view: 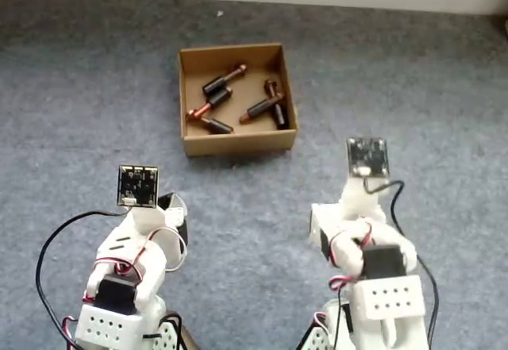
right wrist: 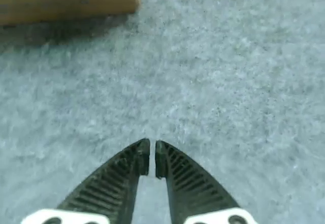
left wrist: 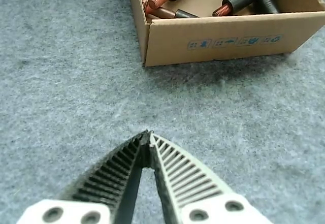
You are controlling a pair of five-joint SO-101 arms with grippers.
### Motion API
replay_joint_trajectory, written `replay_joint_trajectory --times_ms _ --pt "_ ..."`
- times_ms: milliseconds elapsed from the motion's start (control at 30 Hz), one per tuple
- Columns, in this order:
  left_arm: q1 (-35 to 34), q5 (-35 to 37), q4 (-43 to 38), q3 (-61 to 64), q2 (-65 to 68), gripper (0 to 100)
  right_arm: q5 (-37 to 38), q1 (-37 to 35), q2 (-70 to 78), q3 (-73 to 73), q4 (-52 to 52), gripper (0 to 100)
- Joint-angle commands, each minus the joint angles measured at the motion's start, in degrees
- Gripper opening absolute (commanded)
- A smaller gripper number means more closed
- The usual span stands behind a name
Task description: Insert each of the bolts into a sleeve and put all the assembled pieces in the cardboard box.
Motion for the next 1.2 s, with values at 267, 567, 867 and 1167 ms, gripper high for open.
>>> replay_joint_trajectory --times_ms 267,567,867,1167 --pt "-0.57 -12.31 0.35 1.19 -0.31 1 -0.62 1.01 -19.65 24.66 -16.92 1.1" --pt "-10.51 -14.15 7.65 1.19 -0.31 1 -0.26 0.84 -34.77 35.21 -8.92 1.1" --pt "-13.58 -14.24 17.49 1.19 -0.31 1 -0.26 1.01 -31.96 34.95 2.68 1.1" --pt "-23.16 -13.98 19.08 1.19 -0.22 1 -0.26 1.01 -31.96 34.86 5.76 1.1"
